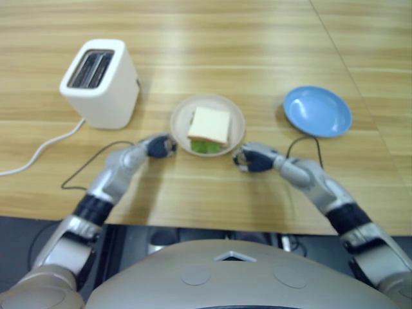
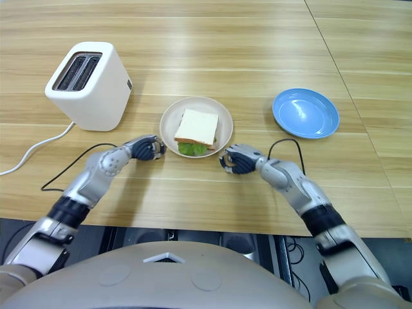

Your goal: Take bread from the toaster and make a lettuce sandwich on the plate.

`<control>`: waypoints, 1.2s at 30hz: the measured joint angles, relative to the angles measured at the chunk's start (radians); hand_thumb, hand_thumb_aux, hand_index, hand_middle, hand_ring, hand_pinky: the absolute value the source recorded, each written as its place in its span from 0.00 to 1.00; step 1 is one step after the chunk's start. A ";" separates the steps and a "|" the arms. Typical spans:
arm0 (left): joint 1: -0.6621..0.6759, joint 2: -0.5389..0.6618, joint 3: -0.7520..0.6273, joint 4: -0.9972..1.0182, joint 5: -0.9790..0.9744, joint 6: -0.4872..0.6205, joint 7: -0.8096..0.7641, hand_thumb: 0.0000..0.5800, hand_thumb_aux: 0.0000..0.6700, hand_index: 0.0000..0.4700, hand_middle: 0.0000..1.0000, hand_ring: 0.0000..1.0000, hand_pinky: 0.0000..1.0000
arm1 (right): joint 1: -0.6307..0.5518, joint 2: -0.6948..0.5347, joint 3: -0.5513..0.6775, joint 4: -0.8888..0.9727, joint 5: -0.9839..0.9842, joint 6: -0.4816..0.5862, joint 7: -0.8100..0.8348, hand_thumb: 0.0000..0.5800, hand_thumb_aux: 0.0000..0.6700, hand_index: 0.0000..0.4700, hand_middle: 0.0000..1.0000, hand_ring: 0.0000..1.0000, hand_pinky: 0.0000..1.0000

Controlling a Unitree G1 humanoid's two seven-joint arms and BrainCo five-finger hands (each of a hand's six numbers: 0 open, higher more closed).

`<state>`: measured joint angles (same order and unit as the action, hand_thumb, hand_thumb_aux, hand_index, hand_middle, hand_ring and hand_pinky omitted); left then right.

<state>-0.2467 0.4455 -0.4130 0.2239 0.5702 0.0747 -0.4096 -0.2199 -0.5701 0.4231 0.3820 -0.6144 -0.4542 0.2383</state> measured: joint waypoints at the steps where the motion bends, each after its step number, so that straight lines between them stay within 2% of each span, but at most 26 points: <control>1: -0.021 -0.015 -0.008 0.029 0.005 -0.004 0.012 1.00 1.00 0.98 1.00 1.00 1.00 | -0.038 0.014 0.013 0.043 -0.016 -0.005 -0.022 1.00 1.00 0.98 1.00 1.00 1.00; 4: -0.104 -0.060 -0.026 0.147 0.024 -0.017 0.069 1.00 1.00 0.98 1.00 1.00 1.00 | -0.175 0.061 0.048 0.225 -0.082 -0.016 -0.128 1.00 1.00 0.98 1.00 1.00 1.00; 6: -0.157 -0.080 -0.025 0.234 0.026 -0.022 0.127 0.94 0.76 0.74 1.00 1.00 1.00 | -0.248 0.081 0.060 0.332 -0.119 -0.015 -0.207 1.00 1.00 0.98 1.00 1.00 1.00; 8: -0.221 -0.095 -0.004 0.338 0.025 -0.017 0.209 0.95 0.77 0.76 1.00 1.00 1.00 | -0.310 0.096 0.078 0.434 -0.150 -0.015 -0.292 1.00 1.00 0.98 1.00 1.00 1.00; 9: -0.255 -0.099 0.016 0.390 0.021 -0.012 0.259 0.82 0.58 0.57 1.00 1.00 1.00 | -0.341 0.104 0.089 0.486 -0.169 -0.014 -0.345 1.00 1.00 0.98 0.71 0.71 0.71; 10: -0.284 -0.100 0.034 0.431 0.017 -0.009 0.298 0.00 0.00 0.00 1.00 1.00 1.00 | -0.365 0.113 0.094 0.531 -0.183 -0.007 -0.393 0.82 0.57 0.56 0.00 0.00 0.00; 11: -0.308 -0.100 0.055 0.463 0.014 -0.004 0.333 0.00 0.00 0.00 1.00 1.00 1.00 | -0.388 0.119 0.096 0.567 -0.198 0.004 -0.438 0.00 0.00 0.00 0.00 0.00 0.00; 12: -0.329 -0.100 0.073 0.490 0.011 0.002 0.371 0.00 0.00 0.00 0.64 0.64 0.64 | -0.412 0.121 0.102 0.599 -0.213 0.014 -0.485 0.00 0.00 0.00 0.00 0.00 0.00; 13: -0.340 -0.099 0.087 0.507 0.008 0.006 0.400 0.00 0.00 0.00 0.38 0.38 0.38 | -0.426 0.121 0.109 0.618 -0.220 0.020 -0.517 0.00 0.00 0.00 0.00 0.00 0.00; 14: -0.348 -0.097 0.105 0.522 0.001 0.009 0.436 0.00 0.00 0.00 0.38 0.38 0.38 | -0.438 0.118 0.110 0.630 -0.224 0.022 -0.555 0.00 0.00 0.00 0.00 0.00 0.00; 15: -0.348 -0.094 0.125 0.525 -0.008 0.009 0.465 0.00 0.00 0.00 0.07 0.07 0.07 | -0.439 0.112 0.108 0.628 -0.222 0.015 -0.583 0.00 0.00 0.00 0.00 0.00 0.00; 16: -0.348 -0.089 0.143 0.524 -0.019 0.007 0.489 0.00 0.00 0.00 0.00 0.00 0.00 | -0.435 0.102 0.099 0.622 -0.214 0.000 -0.606 0.00 0.00 0.00 0.00 0.00 0.00; 20: -0.304 -0.077 0.231 0.438 -0.084 -0.084 0.580 0.00 0.00 0.00 0.00 0.00 0.00 | -0.338 0.047 -0.015 0.494 -0.093 -0.104 -0.666 0.00 0.00 0.00 0.00 0.00 0.00; 22: -0.271 -0.102 0.313 0.365 -0.173 -0.182 0.613 0.00 0.00 0.00 0.00 0.00 0.00 | -0.268 0.055 -0.119 0.436 0.063 -0.172 -0.637 0.00 0.00 0.00 0.00 0.00 0.00; 24: -0.251 -0.180 0.400 0.303 -0.334 -0.270 0.567 0.00 0.00 0.00 0.00 0.00 0.00 | -0.223 0.105 -0.216 0.401 0.258 -0.212 -0.538 0.00 0.00 0.00 0.00 0.00 0.00; 26: -0.241 -0.259 0.447 0.277 -0.468 -0.334 0.504 0.00 0.00 0.00 0.00 0.00 0.00 | -0.196 0.202 -0.313 0.363 0.493 -0.218 -0.397 0.00 0.00 0.00 0.00 0.00 0.00; 28: -0.241 -0.296 0.454 0.285 -0.532 -0.367 0.461 0.00 0.00 0.00 0.00 0.00 0.00 | -0.191 0.261 -0.365 0.355 0.635 -0.202 -0.293 0.00 0.00 0.00 0.00 0.00 0.00; 32: -0.251 -0.313 0.513 0.371 -0.629 -0.398 0.393 0.00 0.00 0.00 0.00 0.00 0.00 | -0.198 0.294 -0.474 0.381 0.761 -0.175 -0.196 0.00 0.00 0.00 0.00 0.00 0.00; 36: -0.254 -0.316 0.521 0.426 -0.636 -0.439 0.375 0.00 0.00 0.00 0.00 0.00 0.00 | -0.210 0.319 -0.518 0.412 0.792 -0.168 -0.154 0.00 0.00 0.00 0.00 0.00 0.00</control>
<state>-0.5009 0.1292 0.1084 0.6494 -0.0657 -0.3641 -0.0343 -0.4301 -0.2512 -0.0944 0.7936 0.1778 -0.6224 0.0840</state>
